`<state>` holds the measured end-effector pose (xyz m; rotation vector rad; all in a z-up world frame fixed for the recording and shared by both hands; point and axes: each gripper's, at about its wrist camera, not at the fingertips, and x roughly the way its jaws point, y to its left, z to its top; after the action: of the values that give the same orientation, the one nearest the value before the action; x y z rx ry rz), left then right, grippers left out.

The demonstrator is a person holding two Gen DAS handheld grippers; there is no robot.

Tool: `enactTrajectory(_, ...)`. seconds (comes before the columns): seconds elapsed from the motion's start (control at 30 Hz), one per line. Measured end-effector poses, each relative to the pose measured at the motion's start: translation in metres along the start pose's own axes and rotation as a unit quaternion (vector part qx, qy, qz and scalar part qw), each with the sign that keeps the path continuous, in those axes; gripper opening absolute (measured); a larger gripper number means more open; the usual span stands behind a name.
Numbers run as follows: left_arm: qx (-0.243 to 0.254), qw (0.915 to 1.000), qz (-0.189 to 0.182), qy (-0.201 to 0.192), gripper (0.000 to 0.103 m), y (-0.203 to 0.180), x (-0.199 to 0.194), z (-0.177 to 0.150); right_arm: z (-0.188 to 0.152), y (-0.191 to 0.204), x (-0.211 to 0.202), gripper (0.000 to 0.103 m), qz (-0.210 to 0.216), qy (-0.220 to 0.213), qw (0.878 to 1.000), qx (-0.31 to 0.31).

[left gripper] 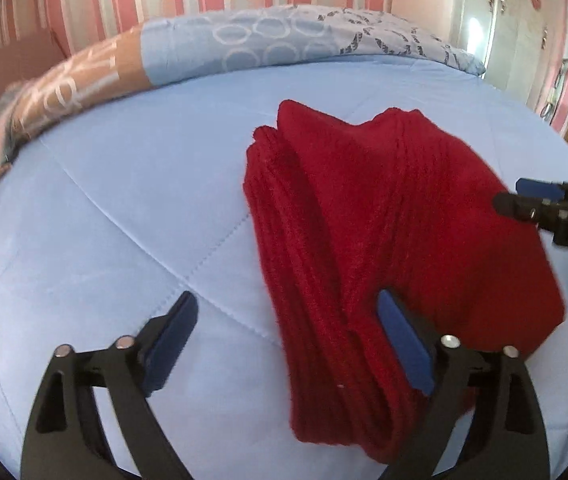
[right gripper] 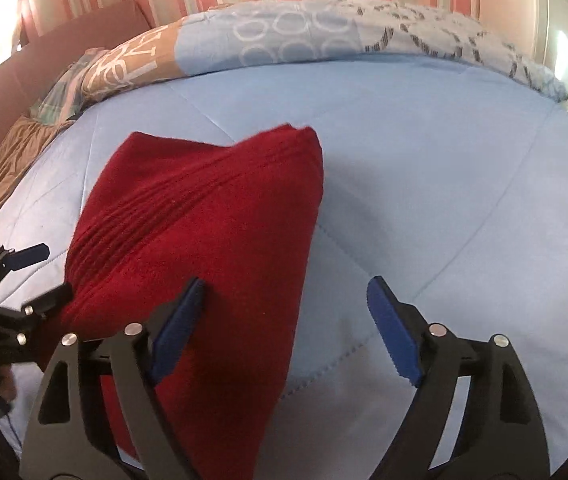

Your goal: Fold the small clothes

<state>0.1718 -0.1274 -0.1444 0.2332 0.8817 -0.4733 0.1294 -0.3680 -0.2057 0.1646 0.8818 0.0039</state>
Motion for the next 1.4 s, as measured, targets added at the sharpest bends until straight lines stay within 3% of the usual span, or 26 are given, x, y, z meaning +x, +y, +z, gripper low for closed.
enactTrajectory(0.13, -0.039, 0.9981, -0.048, 0.007, 0.099, 0.024, -0.002, -0.010, -0.002, -0.010, 0.004, 0.088, 0.028, 0.000, 0.999, 0.023)
enactTrajectory(0.2, -0.039, 0.9983, -0.044, 0.002, 0.098, 0.025, -0.014, -0.009, -0.003, -0.010, -0.014, 0.082, 0.037, -0.013, 0.999, 0.022)
enactTrajectory(0.27, -0.033, 0.9989, -0.027, -0.017, 0.097, 0.021, -0.037, -0.007, -0.006, 0.000, -0.042, 0.082, 0.050, -0.041, 0.998, 0.019)
enactTrajectory(0.37, -0.057, 0.9974, -0.028, -0.035, 0.097, 0.018, -0.071, -0.013, -0.023, 0.019, -0.085, 0.090, 0.064, -0.085, 0.994, 0.014)
enactTrajectory(0.57, -0.094, 0.9937, 0.005, -0.062, 0.097, 0.010, -0.123, -0.040, -0.065, 0.056, -0.128, 0.093, 0.019, -0.113, 0.993, -0.006)
enactTrajectory(0.83, -0.084, 0.9937, 0.029, -0.068, 0.097, -0.003, -0.162, -0.076, -0.107, 0.070, -0.148, 0.093, -0.018, -0.140, 0.990, 0.019)
enactTrajectory(1.1, -0.086, 0.9918, 0.051, -0.079, 0.097, -0.010, -0.184, -0.100, -0.130, 0.082, -0.162, 0.093, -0.043, -0.154, 0.987, 0.018)
enactTrajectory(1.4, -0.081, 0.9861, 0.092, -0.112, 0.099, -0.017, -0.217, -0.102, -0.138, 0.091, -0.190, 0.093, -0.075, -0.176, 0.981, 0.019)
